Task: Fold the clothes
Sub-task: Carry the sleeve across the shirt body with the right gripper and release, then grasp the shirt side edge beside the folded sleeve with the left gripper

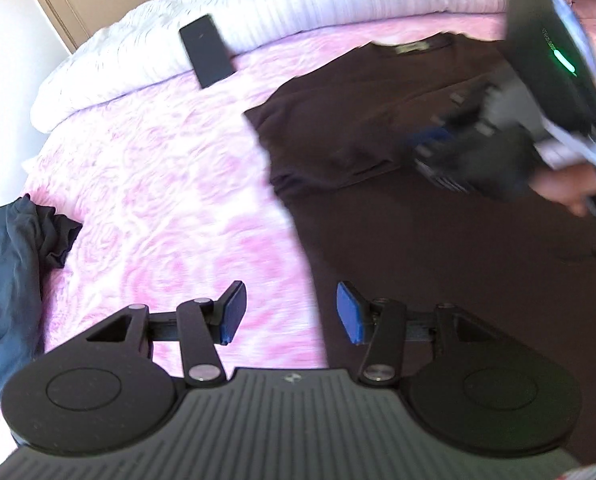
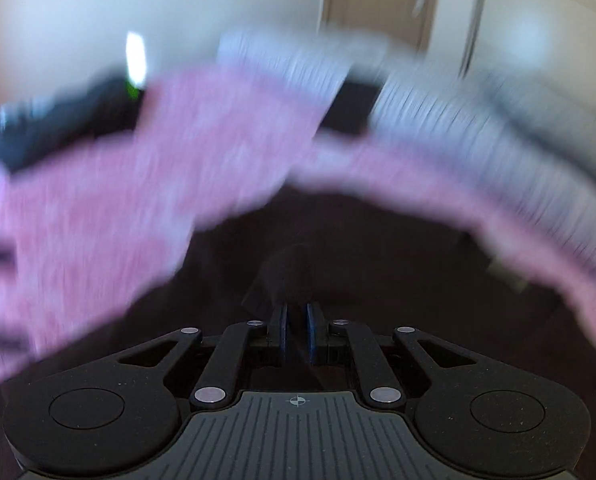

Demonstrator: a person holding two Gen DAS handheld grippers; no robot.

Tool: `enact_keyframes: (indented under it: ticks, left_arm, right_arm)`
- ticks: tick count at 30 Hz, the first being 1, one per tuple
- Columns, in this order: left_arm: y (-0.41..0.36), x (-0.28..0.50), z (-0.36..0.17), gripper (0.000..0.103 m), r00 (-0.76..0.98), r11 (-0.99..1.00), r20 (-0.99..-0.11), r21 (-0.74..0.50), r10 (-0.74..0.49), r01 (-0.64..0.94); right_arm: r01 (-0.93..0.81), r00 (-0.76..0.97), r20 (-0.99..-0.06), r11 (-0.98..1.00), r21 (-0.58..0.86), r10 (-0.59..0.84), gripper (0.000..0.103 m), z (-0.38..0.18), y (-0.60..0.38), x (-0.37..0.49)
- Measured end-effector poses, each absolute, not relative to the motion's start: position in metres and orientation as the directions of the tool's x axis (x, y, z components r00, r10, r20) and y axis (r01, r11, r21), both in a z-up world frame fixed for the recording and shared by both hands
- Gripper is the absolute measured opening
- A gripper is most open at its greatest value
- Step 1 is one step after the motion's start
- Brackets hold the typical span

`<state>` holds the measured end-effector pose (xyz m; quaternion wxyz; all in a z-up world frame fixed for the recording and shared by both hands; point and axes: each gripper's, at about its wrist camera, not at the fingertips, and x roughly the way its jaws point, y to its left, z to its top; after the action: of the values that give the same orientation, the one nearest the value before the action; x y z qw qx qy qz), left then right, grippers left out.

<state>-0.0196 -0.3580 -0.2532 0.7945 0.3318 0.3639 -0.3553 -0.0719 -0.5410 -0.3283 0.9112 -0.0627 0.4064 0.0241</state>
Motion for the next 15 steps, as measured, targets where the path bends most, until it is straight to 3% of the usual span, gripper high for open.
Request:
enact_keyframes:
  ticks: [2,3,5,8,15]
  left_arm:
    - [-0.349,-0.001,-0.256,0.045,0.475,0.507,-0.811,0.267,-0.341,0.819]
    - [-0.347,0.007,-0.257,0.045,0.471,0.497,-0.809,0.265,-0.352,0.826]
    - [-0.349,0.021,-0.257,0.046,0.449,0.474,-0.806,0.245,-0.386,0.846]
    - [-0.363,0.037,-0.258,0.047,0.380,0.464,-0.806,0.150,-0.453,0.873]
    - [-0.412,0.077,-0.277,0.048,0.120,0.578,-0.787,-0.330,-0.605,0.746]
  right_arm:
    - [-0.129,0.648,-0.761,0.981,-0.146,-0.028,0.009,-0.335,-0.526,-0.074]
    - [-0.140,0.644,-0.764,0.976,-0.165,-0.037,0.015,-0.334,-0.522,-0.077]
    - [-0.148,0.642,-0.765,0.970,-0.195,-0.056,0.069,-0.329,-0.516,-0.085]
    - [-0.155,0.637,-0.766,0.958,-0.242,-0.090,0.070,-0.320,-0.510,-0.103]
    - [-0.103,0.609,-0.779,0.959,-0.265,-0.150,0.070,-0.310,-0.529,-0.145]
